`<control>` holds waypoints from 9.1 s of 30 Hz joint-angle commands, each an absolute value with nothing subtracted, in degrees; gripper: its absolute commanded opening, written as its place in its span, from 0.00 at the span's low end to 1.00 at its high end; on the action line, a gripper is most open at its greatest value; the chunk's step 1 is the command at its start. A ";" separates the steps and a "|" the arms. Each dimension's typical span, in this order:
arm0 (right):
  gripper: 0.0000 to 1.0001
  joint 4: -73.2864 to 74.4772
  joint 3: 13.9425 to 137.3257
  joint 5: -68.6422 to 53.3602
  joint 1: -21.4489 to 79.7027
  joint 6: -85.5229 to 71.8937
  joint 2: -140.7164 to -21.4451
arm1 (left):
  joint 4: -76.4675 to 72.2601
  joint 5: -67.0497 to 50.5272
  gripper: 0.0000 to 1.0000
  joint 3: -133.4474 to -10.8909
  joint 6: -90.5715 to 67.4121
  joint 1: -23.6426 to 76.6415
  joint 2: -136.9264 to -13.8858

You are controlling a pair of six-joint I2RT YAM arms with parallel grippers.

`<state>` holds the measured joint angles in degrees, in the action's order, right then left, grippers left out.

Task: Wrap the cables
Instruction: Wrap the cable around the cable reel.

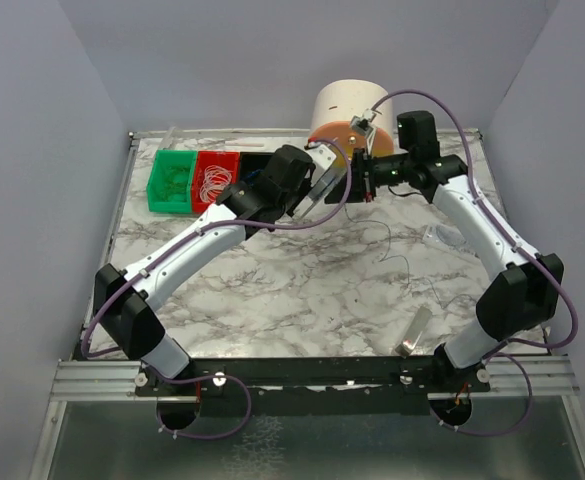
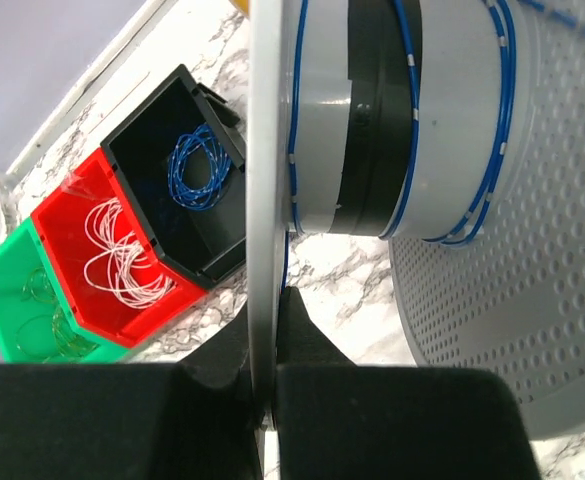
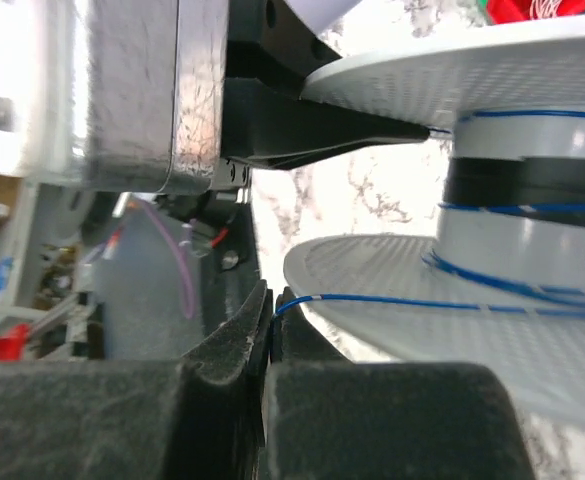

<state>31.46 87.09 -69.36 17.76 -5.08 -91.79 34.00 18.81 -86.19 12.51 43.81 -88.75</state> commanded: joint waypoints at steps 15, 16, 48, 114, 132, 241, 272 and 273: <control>0.00 -2.72 57.64 -40.86 29.31 -1.90 -82.12 | 30.64 -15.85 0.00 -98.89 -11.77 28.24 -91.46; 0.01 -3.14 57.17 -41.07 29.32 -1.43 -81.80 | 30.33 -15.78 0.00 -98.90 -12.50 27.80 -91.48; 0.00 -17.37 60.25 -21.27 8.92 -10.10 -75.60 | 38.37 -32.47 0.00 -88.44 -1.58 21.60 -82.11; 0.00 -22.86 59.65 -80.07 29.07 -28.20 -93.24 | 34.48 -6.72 0.00 -102.30 -11.45 27.17 -92.53; 0.00 -28.98 55.14 -69.12 24.91 -29.26 -95.34 | 30.59 -23.19 0.00 -103.12 -16.60 21.63 -88.07; 0.00 2.36 82.48 -80.54 27.69 -25.09 -88.31 | 32.53 20.72 0.00 -91.91 1.35 36.82 -89.68; 0.00 -18.64 52.58 -54.09 17.43 -22.53 -81.19 | 25.32 -36.47 0.00 -96.18 -16.51 23.31 -83.62; 0.00 -18.41 52.90 -55.19 15.72 -22.92 -81.45 | 26.02 -37.46 0.00 -96.16 -15.40 23.29 -83.38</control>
<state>-13.96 53.93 -59.42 21.06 -19.53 -81.52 30.61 -29.39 -96.82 -16.71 23.99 -86.76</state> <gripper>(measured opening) 0.005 0.018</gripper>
